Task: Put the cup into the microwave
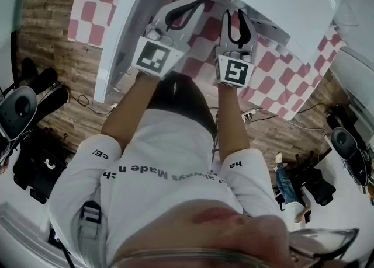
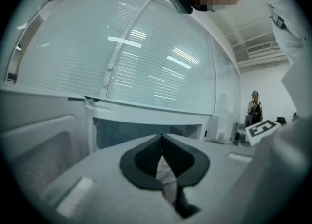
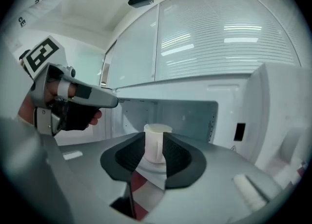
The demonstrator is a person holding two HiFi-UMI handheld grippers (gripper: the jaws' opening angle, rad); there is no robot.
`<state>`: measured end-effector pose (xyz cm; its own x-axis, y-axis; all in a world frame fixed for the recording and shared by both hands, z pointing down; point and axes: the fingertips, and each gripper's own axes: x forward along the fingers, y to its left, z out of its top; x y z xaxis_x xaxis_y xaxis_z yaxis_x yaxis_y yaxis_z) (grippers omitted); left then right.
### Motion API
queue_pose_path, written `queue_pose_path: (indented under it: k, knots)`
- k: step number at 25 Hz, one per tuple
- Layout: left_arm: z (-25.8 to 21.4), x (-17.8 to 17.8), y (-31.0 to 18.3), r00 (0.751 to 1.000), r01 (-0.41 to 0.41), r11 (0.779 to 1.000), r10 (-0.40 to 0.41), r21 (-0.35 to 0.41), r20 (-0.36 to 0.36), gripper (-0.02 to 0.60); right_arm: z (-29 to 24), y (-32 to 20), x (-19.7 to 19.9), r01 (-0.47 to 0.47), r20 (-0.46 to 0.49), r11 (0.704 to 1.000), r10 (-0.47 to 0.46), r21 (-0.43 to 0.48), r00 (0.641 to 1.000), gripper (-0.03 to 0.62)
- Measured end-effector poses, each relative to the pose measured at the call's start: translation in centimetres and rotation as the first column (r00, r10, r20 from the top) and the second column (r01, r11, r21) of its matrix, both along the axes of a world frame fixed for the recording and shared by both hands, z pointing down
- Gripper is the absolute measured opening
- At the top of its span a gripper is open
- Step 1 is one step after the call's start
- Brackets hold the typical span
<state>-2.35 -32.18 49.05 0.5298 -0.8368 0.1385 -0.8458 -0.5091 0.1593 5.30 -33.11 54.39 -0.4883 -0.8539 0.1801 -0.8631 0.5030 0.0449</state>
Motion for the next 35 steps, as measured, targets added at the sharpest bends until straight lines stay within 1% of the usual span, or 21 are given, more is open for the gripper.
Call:
queue_pose_path:
  k: [3, 5, 9, 11, 13, 17, 22, 31, 35]
  knots:
    - [-1.8, -0.1, 1.5, 1.0, -0.02, 1.0, 0.02, 0.008, 0.019, 0.003, -3.4, 2.3, 0.4, 0.014, 0.065, 1.0, -0.014, 0.0, 0.998, 0.1]
    - [-3.6, -0.2, 2.4, 0.999, -0.033, 0.999, 0.032, 0.018, 0.029, 0.003, -6.1, 3.7, 0.7, 0.028, 0.09, 1.0, -0.029, 0.006, 0.996, 0.09]
    - [-8.0, 0.7, 3.5, 0.998, -0.058, 0.997, 0.057, 0.044, 0.027, 0.003, -11.6, 5.5, 1.6, 0.049, 0.112, 0.998, -0.052, 0.032, 0.992, 0.074]
    - [-10.0, 1.4, 4.6, 0.996, -0.084, 0.995, 0.082, 0.054, 0.027, 0.003, -14.4, 6.7, 1.9, 0.066, 0.126, 0.997, -0.071, 0.044, 0.989, 0.066]
    - [-12.1, 2.1, 5.8, 0.994, -0.112, 0.991, 0.111, 0.072, 0.014, 0.003, -16.9, 7.8, 2.2, 0.09, 0.117, 0.994, -0.096, 0.054, 0.988, 0.054]
    - [-16.4, 3.2, 8.7, 0.987, -0.157, 0.983, 0.158, 0.092, -0.005, 0.003, -21.8, 10.5, 2.5, 0.117, 0.127, 0.991, -0.125, 0.068, 0.984, 0.052]
    - [-20.4, 3.8, 11.3, 0.982, -0.189, 0.976, 0.19, 0.109, 0.004, 0.003, -25.8, 13.4, 3.1, 0.156, 0.078, 0.985, -0.161, 0.068, 0.984, 0.046]
    - [-26.0, 4.6, 15.4, 0.975, -0.221, 0.962, 0.221, 0.158, 0.014, 0.003, -31.5, 17.6, 3.7, 0.175, 0.1, 0.981, -0.183, 0.079, 0.978, 0.036]
    - [-27.4, 4.9, 17.3, 0.973, -0.231, 0.958, 0.232, 0.171, 0.009, 0.003, -32.8, 19.5, 3.7, 0.193, 0.079, 0.978, -0.2, 0.082, 0.977, 0.031]
